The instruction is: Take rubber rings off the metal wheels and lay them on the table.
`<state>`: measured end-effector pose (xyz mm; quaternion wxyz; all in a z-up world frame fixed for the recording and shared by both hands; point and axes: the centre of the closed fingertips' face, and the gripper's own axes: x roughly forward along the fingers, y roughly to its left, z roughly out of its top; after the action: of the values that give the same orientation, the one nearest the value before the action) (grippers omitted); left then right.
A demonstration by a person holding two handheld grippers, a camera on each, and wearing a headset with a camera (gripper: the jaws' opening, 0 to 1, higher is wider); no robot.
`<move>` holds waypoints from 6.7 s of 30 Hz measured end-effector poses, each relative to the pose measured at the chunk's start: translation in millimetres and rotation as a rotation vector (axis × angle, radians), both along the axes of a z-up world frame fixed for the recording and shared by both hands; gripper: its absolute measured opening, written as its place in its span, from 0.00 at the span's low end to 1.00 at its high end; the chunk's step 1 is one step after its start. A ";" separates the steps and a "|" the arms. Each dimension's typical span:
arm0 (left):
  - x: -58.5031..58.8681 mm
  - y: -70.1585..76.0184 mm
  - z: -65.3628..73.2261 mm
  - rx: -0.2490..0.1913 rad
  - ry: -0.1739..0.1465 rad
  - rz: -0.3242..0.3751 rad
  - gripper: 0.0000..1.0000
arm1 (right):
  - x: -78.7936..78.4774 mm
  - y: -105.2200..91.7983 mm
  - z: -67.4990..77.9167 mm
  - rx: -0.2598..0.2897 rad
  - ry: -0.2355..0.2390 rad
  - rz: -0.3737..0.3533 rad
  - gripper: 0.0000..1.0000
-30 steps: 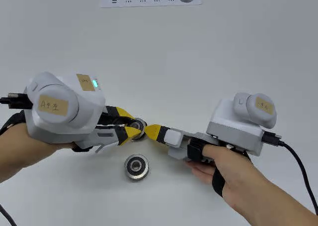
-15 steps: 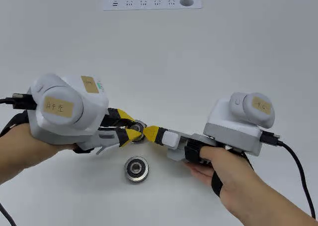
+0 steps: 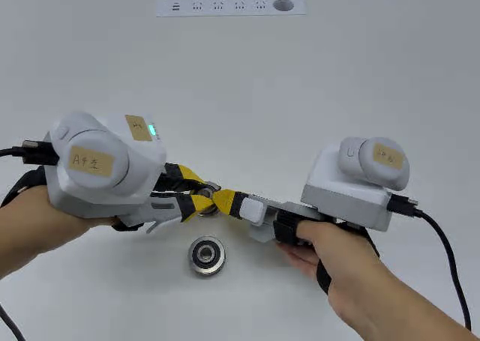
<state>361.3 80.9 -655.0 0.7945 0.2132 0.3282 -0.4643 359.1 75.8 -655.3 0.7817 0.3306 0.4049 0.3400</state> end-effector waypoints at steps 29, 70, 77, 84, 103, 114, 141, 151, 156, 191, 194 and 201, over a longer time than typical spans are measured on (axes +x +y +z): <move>-1.4 -0.4 0.8 -0.011 -0.008 -0.001 0.13 | -5.3 0.1 9.2 -0.005 -0.031 0.025 0.01; -7.5 11.3 5.0 0.030 -0.029 0.009 0.18 | -7.1 4.2 10.1 0.054 0.063 -0.026 0.02; -16.1 22.0 11.6 0.017 -0.028 0.044 0.21 | -9.4 15.1 10.3 0.050 0.057 -0.004 0.02; -22.9 36.1 20.2 -0.022 -0.031 0.115 0.22 | -12.4 19.2 18.6 0.058 0.040 0.012 0.02; -39.9 32.9 53.1 -0.132 -0.083 0.165 0.25 | -5.0 -42.2 36.1 0.062 0.018 -0.143 0.02; -50.3 34.4 63.1 -0.154 -0.104 0.178 0.25 | -19.1 -80.1 26.9 0.045 0.047 -0.234 0.02; -69.7 29.5 74.0 -0.176 -0.129 0.191 0.25 | -47.7 -120.5 -8.7 -0.040 0.145 -0.337 0.03; -73.5 30.9 73.9 -0.174 -0.133 0.199 0.25 | -49.2 -128.5 -8.3 -0.087 0.120 -0.339 0.08; -75.2 30.7 73.4 -0.178 -0.135 0.207 0.25 | -48.7 -135.1 -5.2 -0.095 0.101 -0.345 0.08; -107.1 35.0 72.7 -0.318 -0.164 0.397 0.45 | -59.7 -200.6 46.4 -0.464 -0.472 -0.112 0.25; -110.2 35.0 71.7 -0.320 -0.169 0.398 0.48 | -60.3 -191.9 49.8 -0.522 -0.549 -0.010 0.29; -108.8 43.5 68.5 -0.309 -0.191 0.453 0.58 | -62.4 -179.3 46.5 -0.586 -0.622 0.110 0.40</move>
<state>252.5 124.4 -586.5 0.9283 0.0537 0.2167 -0.2974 296.7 -103.5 -608.8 0.9081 -0.0459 0.2465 0.3354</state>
